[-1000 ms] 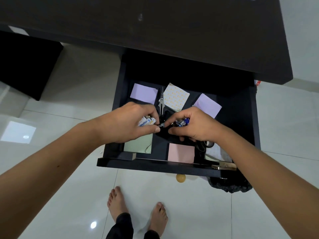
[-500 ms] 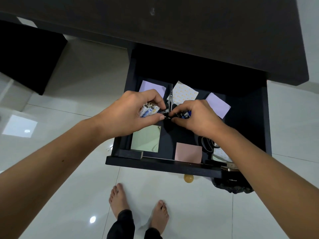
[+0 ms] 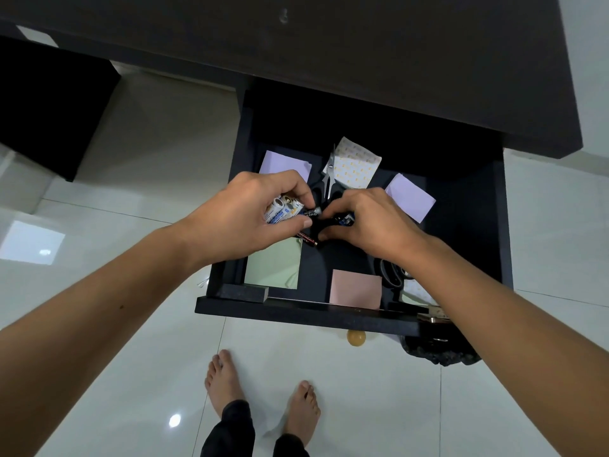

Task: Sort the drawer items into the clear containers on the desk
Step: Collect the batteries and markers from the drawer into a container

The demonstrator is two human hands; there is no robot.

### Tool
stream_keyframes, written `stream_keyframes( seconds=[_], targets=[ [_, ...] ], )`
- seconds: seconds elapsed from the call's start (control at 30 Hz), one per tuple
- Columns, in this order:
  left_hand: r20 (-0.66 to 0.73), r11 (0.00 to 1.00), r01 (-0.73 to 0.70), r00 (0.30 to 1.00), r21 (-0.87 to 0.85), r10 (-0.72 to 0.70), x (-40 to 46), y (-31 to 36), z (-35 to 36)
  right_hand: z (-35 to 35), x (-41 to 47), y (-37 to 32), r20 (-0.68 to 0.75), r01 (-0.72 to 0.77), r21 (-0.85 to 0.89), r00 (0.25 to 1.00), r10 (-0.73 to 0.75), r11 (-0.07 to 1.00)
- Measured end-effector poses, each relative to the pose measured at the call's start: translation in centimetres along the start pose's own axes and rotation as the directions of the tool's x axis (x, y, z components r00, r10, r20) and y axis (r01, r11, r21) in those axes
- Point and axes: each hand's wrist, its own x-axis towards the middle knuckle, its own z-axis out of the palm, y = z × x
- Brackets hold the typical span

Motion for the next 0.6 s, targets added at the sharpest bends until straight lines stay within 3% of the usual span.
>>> stream_keyframes(
  seconds=[0.13, 0.3, 0.43, 0.6],
  targets=[
    [-0.014, 1.000, 0.004, 1.000, -0.015, -0.004, -0.1, 0.0, 0.0, 0.4, 0.1, -0.2, -0.057, 0.002, 0.044, 0.998, 0.000, 0.999],
    [-0.067, 0.994, 0.035, 0.997, -0.101, -0.042, -0.1, 0.1, -0.1, 1.2, -0.1, -1.0, 0.056, 0.049, 0.086, 0.997, -0.054, 0.995],
    [-0.059, 0.996, 0.035, 0.997, -0.082, -0.040, -0.1, 0.2, -0.2, 1.0, 0.0, -0.7, 0.066, 0.045, 0.055, 0.997, -0.048, 0.998],
    [-0.030, 0.998, 0.039, 0.999, -0.056, -0.041, -0.2, 0.4, -0.4, -1.0, -1.5, 0.0, 0.100, -0.131, 0.242, 0.989, 0.110, 0.961]
  ],
)
